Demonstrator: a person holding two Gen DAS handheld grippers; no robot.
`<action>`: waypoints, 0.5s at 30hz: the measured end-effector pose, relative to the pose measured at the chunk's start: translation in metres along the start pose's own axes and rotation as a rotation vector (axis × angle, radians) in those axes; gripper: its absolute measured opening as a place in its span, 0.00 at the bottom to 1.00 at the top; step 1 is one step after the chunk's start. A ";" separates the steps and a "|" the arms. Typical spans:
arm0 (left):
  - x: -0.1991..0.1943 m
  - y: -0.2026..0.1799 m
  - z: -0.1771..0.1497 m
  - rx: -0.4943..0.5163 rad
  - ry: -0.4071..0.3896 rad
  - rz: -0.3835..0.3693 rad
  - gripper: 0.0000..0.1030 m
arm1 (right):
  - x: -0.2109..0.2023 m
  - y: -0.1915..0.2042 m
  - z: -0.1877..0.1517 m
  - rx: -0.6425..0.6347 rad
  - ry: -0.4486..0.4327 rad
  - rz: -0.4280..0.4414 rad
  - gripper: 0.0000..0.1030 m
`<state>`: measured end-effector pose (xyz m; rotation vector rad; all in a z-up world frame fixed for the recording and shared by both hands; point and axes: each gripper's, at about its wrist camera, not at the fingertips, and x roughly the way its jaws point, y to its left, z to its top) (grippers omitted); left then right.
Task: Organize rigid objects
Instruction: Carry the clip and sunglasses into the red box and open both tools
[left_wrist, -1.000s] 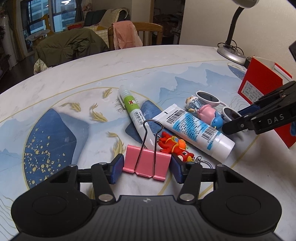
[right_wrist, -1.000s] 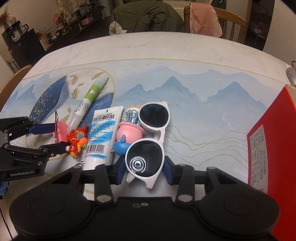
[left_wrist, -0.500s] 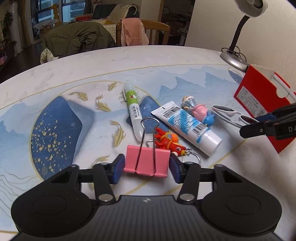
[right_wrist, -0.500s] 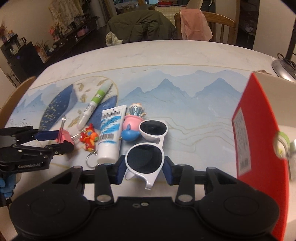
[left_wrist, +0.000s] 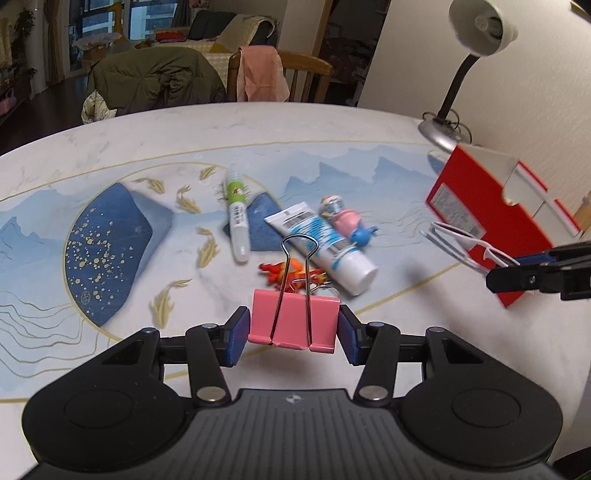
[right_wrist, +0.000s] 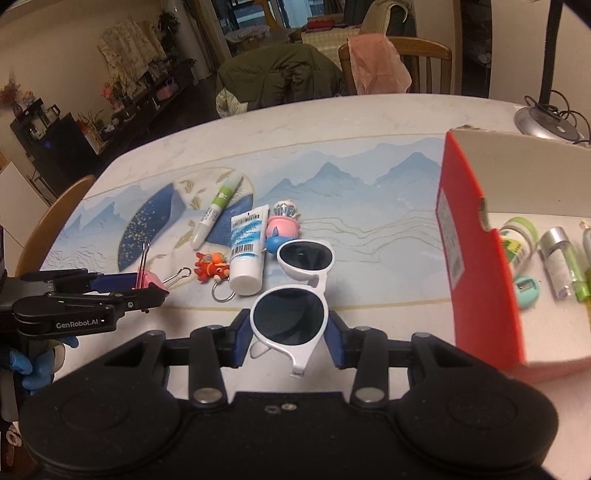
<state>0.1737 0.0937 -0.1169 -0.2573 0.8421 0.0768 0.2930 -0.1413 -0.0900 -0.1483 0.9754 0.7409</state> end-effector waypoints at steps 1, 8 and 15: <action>-0.003 -0.003 0.001 -0.006 -0.004 -0.004 0.48 | -0.004 0.000 0.000 0.003 -0.005 0.006 0.39; -0.028 -0.034 0.014 -0.014 -0.040 -0.034 0.48 | -0.042 -0.009 0.001 0.017 -0.069 0.027 0.39; -0.042 -0.083 0.037 0.019 -0.075 -0.078 0.48 | -0.075 -0.033 0.009 0.026 -0.131 0.020 0.39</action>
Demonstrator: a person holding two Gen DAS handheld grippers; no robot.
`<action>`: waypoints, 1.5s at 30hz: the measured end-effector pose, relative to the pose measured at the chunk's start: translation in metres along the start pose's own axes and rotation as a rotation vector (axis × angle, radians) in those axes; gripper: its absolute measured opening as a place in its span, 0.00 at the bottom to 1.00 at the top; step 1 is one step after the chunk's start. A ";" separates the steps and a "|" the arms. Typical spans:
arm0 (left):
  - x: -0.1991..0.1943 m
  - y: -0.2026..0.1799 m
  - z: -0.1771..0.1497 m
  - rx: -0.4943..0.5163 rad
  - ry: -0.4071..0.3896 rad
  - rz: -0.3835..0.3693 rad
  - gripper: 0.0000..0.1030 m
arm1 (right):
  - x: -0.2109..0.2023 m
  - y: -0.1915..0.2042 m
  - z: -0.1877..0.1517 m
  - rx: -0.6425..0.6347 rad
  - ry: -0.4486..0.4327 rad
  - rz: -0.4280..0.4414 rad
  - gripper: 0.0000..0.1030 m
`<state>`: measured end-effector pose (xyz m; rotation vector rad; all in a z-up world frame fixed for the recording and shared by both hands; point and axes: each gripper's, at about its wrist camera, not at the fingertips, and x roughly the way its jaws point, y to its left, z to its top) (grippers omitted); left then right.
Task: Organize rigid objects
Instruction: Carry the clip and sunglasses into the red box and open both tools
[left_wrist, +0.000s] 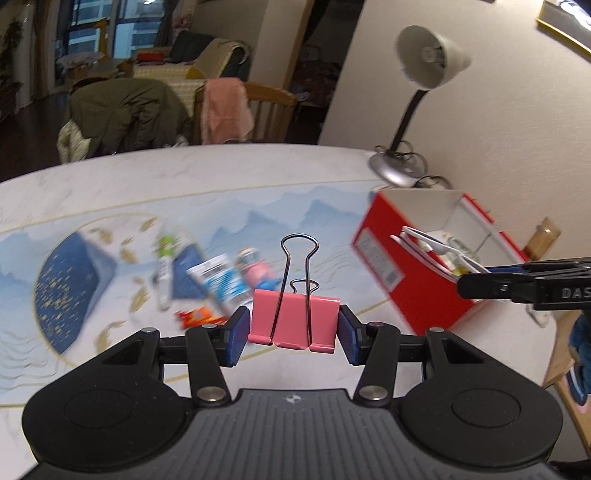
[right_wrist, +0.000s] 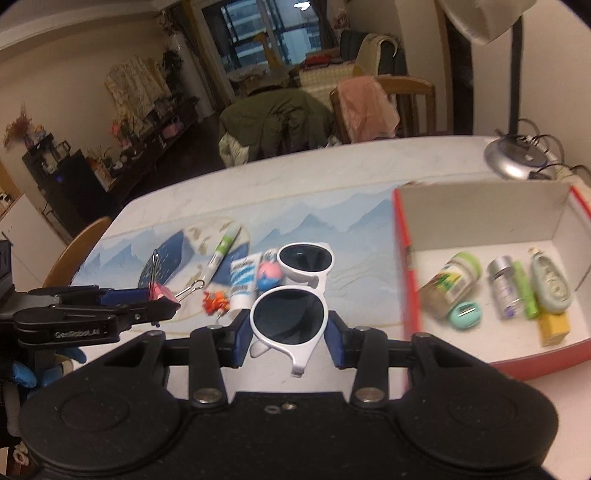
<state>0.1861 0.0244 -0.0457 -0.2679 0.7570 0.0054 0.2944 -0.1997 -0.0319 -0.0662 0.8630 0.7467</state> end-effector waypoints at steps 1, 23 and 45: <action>0.001 -0.008 0.003 0.010 -0.005 -0.006 0.48 | -0.004 -0.005 0.002 0.003 -0.009 -0.001 0.39; 0.088 -0.180 0.047 0.207 0.039 -0.102 0.48 | -0.042 -0.163 0.002 0.095 -0.041 -0.100 0.03; 0.228 -0.245 0.062 0.288 0.256 0.027 0.48 | 0.004 -0.249 0.014 0.173 0.074 -0.045 0.03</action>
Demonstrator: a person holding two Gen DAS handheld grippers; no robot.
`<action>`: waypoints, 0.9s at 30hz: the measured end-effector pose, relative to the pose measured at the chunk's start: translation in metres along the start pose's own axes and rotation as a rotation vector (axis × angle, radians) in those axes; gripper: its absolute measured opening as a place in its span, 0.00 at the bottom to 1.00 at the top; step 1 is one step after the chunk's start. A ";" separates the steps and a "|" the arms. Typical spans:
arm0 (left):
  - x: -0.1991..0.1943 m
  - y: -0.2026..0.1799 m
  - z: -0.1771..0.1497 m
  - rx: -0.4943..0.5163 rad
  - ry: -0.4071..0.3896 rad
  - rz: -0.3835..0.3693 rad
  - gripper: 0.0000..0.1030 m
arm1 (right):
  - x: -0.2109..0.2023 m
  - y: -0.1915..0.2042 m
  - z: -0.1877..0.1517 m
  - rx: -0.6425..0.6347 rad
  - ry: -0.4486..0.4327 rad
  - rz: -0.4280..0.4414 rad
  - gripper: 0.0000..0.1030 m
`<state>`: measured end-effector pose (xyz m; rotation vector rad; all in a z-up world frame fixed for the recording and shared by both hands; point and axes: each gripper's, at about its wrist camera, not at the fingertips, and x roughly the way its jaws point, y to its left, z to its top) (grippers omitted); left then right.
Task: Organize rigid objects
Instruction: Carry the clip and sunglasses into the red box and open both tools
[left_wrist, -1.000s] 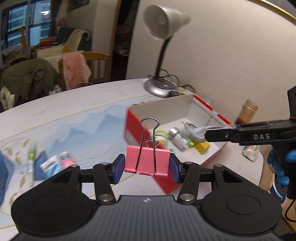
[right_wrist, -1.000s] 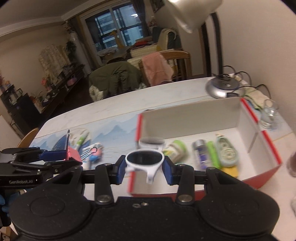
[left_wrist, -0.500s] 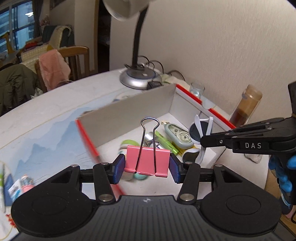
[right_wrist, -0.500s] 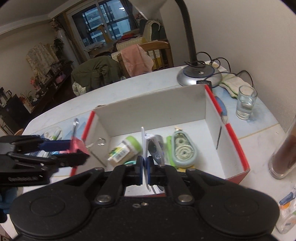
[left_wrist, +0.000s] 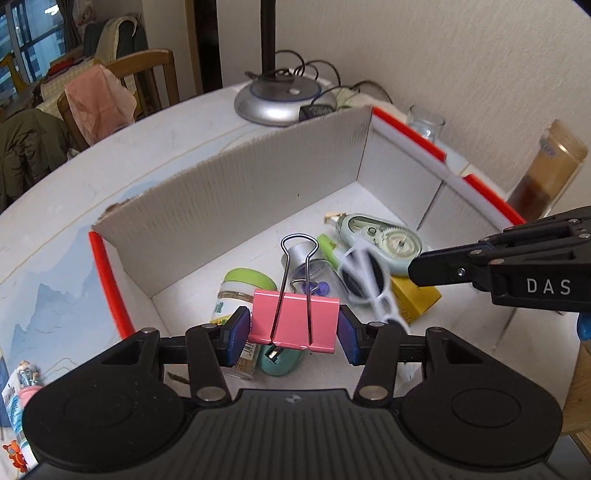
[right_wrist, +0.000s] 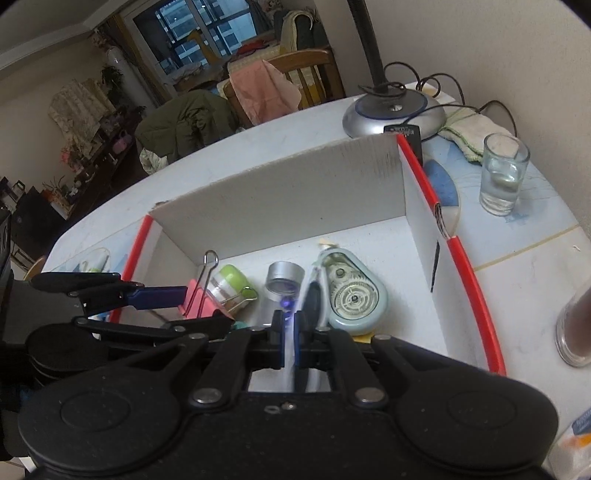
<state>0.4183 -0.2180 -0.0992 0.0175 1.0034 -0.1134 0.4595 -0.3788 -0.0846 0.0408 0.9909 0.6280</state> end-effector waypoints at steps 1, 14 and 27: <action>0.001 0.000 0.001 -0.001 0.004 0.000 0.48 | 0.002 -0.002 0.000 0.003 0.003 -0.001 0.04; 0.023 -0.002 0.010 0.018 0.063 0.025 0.48 | 0.013 -0.005 -0.004 -0.015 0.039 0.020 0.22; 0.022 0.001 0.004 -0.004 0.094 0.000 0.57 | 0.010 -0.002 -0.009 -0.035 0.044 -0.001 0.43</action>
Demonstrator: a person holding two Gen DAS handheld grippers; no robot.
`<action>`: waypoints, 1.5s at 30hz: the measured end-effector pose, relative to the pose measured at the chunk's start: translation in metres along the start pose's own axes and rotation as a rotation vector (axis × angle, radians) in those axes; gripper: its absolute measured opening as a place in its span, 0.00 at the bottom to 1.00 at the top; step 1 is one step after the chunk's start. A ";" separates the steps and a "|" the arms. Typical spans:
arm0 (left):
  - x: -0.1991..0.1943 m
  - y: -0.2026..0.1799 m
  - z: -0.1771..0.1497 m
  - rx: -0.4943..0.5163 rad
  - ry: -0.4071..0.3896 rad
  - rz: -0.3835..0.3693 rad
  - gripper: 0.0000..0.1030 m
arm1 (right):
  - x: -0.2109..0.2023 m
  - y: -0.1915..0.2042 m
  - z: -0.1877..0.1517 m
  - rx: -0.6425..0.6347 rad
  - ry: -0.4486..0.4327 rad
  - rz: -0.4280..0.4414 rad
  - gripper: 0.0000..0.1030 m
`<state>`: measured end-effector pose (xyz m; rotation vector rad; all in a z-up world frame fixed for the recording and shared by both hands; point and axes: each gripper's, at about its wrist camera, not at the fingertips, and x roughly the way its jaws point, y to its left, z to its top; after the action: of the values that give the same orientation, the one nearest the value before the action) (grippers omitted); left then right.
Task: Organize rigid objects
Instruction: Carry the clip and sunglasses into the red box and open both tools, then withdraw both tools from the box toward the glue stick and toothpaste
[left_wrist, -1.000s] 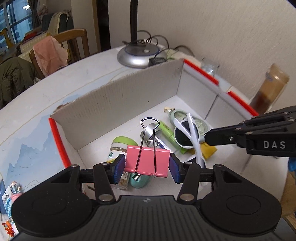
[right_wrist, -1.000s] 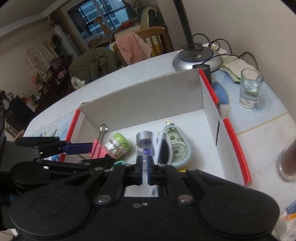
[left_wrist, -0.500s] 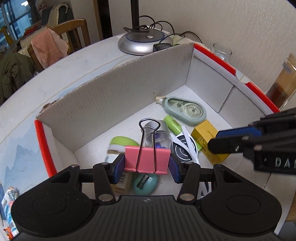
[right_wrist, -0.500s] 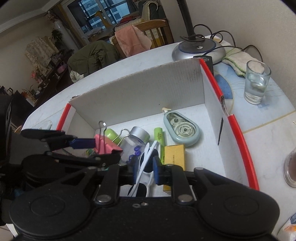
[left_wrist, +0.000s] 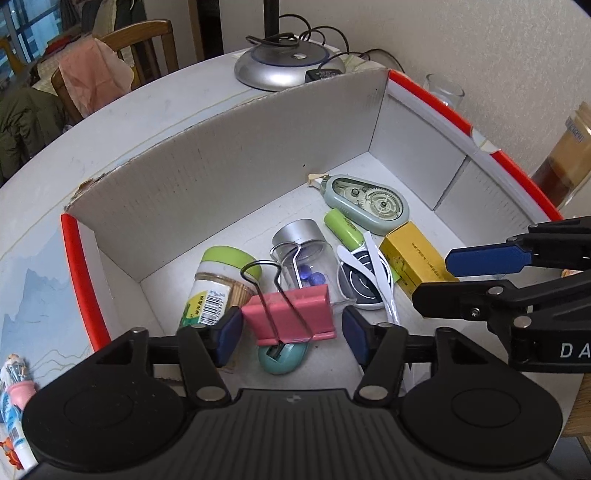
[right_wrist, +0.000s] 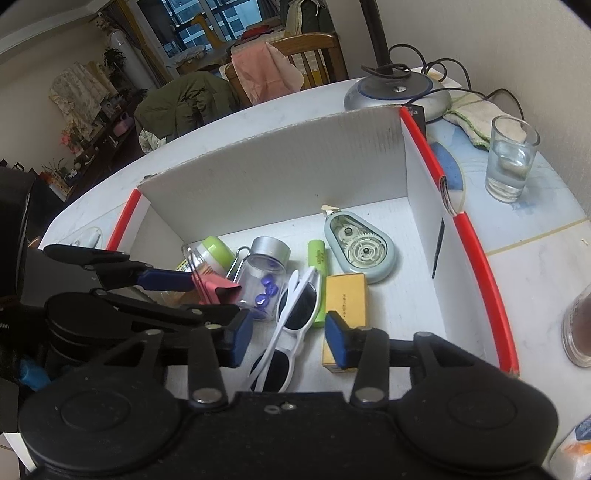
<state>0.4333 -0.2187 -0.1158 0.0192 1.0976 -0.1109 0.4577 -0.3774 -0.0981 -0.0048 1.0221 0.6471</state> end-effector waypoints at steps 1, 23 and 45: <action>-0.002 0.000 -0.001 0.002 -0.004 -0.005 0.57 | -0.001 0.001 0.000 -0.002 -0.001 -0.001 0.44; -0.078 0.016 -0.032 -0.078 -0.190 -0.068 0.66 | -0.036 0.032 -0.004 -0.046 -0.080 -0.020 0.65; -0.161 0.086 -0.109 -0.175 -0.312 -0.034 0.79 | -0.056 0.134 -0.024 -0.091 -0.167 0.025 0.88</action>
<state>0.2727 -0.1123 -0.0257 -0.1690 0.7930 -0.0462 0.3515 -0.3033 -0.0276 -0.0168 0.8322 0.7048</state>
